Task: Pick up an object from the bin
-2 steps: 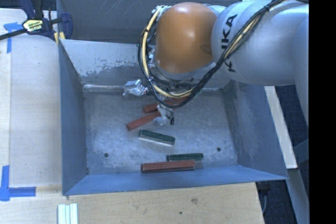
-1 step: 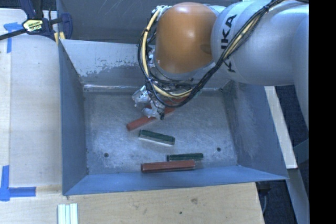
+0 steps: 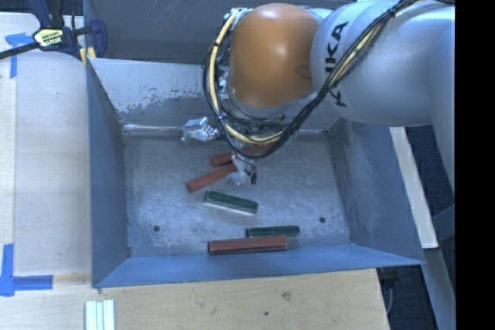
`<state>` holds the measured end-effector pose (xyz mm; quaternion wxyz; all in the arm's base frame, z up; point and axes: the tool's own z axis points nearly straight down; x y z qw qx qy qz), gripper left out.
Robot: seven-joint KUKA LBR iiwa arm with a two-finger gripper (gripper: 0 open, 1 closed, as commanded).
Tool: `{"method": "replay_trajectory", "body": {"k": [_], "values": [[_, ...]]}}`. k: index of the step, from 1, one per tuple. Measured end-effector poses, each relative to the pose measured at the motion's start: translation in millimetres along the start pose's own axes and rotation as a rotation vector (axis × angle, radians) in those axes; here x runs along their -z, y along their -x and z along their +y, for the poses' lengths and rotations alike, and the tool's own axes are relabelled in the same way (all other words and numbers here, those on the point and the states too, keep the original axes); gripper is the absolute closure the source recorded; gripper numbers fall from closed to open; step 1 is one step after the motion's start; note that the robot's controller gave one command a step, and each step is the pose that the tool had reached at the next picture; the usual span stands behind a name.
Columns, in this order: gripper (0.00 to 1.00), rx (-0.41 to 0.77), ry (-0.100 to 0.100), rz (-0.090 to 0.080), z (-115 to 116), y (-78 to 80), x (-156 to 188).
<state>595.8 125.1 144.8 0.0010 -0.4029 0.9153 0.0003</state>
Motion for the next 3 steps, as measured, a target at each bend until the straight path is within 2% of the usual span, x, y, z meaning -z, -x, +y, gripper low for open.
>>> {"method": "replay_trajectory", "body": {"k": [1,2,3], "values": [[0.0,0.082,0.003,0.004,-35,-6.0,-78],[1.0,0.08,0.0,-0.001,-34,-3.6,-72],[1.0,0.413,-0.006,-0.006,-7,9.7,84]]}}
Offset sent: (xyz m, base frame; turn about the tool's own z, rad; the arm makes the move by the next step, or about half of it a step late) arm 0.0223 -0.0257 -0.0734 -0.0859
